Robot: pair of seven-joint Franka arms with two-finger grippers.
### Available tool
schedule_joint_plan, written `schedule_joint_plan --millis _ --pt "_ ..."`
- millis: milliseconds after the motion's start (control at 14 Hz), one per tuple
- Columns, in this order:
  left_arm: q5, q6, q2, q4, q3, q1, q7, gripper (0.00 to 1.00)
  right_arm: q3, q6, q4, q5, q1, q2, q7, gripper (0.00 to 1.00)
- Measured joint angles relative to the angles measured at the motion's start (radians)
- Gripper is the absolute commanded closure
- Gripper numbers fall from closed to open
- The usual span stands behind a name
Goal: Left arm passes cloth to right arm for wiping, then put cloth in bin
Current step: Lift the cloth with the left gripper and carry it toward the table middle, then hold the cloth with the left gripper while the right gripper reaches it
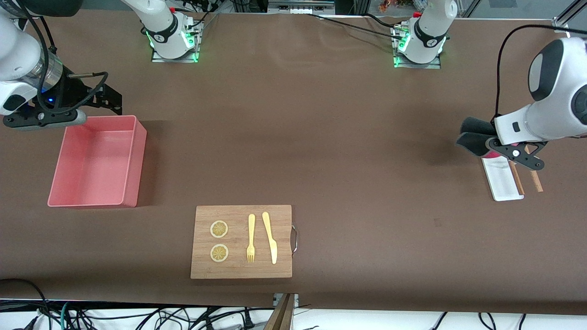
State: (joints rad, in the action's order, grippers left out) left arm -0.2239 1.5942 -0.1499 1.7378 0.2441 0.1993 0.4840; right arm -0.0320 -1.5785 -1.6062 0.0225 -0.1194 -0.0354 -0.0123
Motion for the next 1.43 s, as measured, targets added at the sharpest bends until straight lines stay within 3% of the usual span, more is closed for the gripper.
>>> schedule_joint_plan --millis 286,429,571,929,1214,1429 --pt "0.263 -0.059 -0.001 -0.089 0.112 -0.008 -0.152 1.00 0.000 0.000 0.000 0.000 0.000 0.000 0.000 0.00" --pt "0.452 -0.058 -0.005 -0.095 0.152 -0.021 -0.255 1.00 0.000 0.000 0.000 0.000 0.000 0.000 0.000 0.00" --pt "0.564 -0.014 -0.021 -0.110 0.179 -0.068 -0.301 1.00 0.000 -0.001 0.000 0.000 0.000 0.000 0.000 0.01" --pt "0.740 0.108 -0.104 -0.239 0.184 -0.222 -0.372 1.00 0.008 -0.001 0.000 0.000 0.003 -0.003 0.000 0.00" --pt "0.918 0.273 -0.139 -0.257 0.184 -0.260 -0.399 1.00 0.010 -0.002 0.003 -0.005 0.015 -0.008 0.020 0.00" --pt "1.007 0.353 -0.166 -0.257 0.185 -0.299 -0.402 1.00 -0.004 0.000 0.013 -0.009 -0.023 -0.008 0.208 0.00"
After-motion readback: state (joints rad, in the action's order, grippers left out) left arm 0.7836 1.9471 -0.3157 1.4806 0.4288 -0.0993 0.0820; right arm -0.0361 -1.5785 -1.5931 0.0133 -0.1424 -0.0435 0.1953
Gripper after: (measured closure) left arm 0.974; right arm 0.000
